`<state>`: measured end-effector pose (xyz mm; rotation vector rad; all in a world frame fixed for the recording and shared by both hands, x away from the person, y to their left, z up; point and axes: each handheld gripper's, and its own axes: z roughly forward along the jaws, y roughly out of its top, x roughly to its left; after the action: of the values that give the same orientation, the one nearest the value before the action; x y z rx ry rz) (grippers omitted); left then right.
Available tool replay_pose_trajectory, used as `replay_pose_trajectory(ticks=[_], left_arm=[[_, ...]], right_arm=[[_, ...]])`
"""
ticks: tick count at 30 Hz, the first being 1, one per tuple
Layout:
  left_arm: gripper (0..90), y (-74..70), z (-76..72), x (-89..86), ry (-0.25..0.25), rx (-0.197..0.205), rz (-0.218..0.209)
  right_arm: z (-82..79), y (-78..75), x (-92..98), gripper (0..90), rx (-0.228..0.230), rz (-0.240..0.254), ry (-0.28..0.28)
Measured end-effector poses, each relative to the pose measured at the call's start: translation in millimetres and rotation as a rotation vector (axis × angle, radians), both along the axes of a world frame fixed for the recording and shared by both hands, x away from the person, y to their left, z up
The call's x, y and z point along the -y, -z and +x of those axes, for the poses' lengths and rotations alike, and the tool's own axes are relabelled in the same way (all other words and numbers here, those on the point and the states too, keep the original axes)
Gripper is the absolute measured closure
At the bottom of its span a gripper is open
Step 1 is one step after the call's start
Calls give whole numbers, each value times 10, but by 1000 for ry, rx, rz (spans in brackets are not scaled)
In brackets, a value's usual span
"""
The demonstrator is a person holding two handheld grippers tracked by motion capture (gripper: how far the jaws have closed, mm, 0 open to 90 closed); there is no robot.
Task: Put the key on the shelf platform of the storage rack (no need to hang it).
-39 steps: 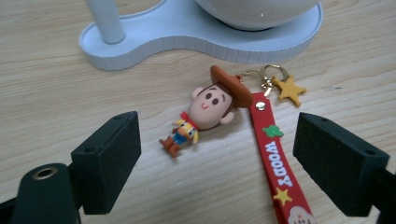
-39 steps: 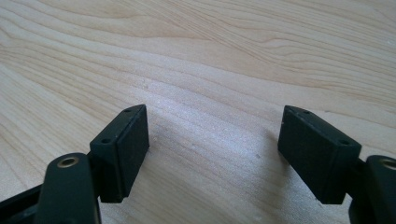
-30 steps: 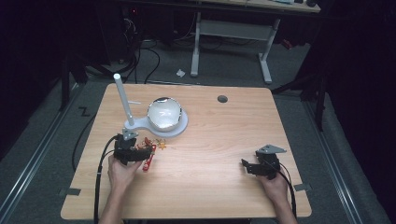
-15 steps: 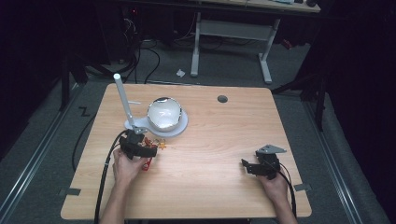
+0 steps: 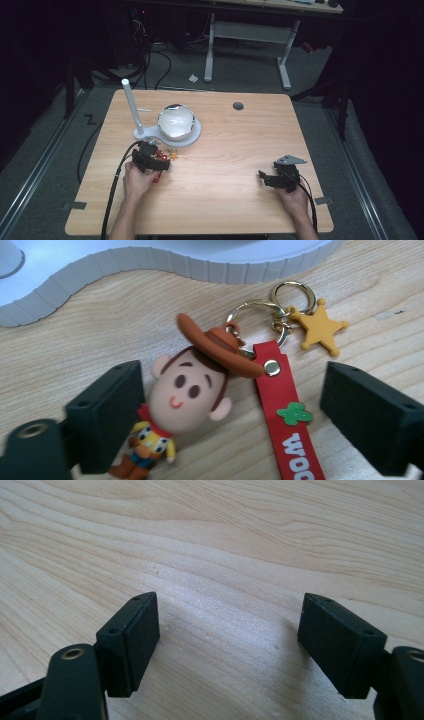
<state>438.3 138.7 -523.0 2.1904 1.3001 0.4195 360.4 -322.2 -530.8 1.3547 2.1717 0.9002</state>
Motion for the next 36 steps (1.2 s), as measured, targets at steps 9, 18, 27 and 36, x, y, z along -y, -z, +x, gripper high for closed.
replay_pose_trajectory(ticks=[9, 18, 27, 36], left_arm=[[426, -45, -48, -51, -11, 17, -6], [565, -54, -46, -76, -1, 10, -48], [571, -105, -78, -124, -20, 37, -91], [573, -312, -178, -247, -44, 93, -182]], right_arm=[[0, 0, 0, 246, 1, -1, -1], [0, 0, 0, 247, 0, 0, -2], [0, 0, 0, 246, 0, -1, -2], [0, 0, 0, 246, 0, 0, -2]])
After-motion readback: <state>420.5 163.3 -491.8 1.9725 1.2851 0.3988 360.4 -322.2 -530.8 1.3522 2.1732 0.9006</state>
